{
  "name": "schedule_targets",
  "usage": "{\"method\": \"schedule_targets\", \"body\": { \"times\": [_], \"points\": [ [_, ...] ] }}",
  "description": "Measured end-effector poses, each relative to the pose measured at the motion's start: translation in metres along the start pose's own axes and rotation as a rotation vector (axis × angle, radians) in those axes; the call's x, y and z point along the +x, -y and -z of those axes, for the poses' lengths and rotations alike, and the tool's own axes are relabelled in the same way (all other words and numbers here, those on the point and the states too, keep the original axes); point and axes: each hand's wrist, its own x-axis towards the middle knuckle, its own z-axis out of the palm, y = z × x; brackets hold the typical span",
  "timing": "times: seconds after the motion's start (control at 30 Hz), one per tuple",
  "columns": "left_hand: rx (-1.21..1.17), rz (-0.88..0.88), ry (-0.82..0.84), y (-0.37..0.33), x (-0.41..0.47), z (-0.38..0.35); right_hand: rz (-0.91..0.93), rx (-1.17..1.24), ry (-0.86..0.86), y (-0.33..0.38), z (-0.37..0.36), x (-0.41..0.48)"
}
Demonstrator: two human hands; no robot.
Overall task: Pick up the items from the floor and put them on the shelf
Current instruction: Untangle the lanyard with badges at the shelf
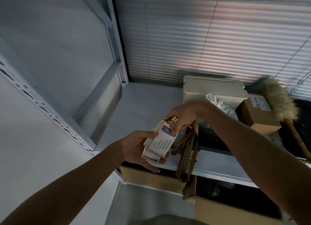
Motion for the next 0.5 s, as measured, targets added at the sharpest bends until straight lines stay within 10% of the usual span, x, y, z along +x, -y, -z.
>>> {"method": "schedule_targets", "body": {
  "times": [0.5],
  "points": [
    [0.352,-0.195,-0.524,-0.005,0.016,-0.02,-0.087,-0.201,-0.203,0.014,-0.008,0.011]
  ]
}}
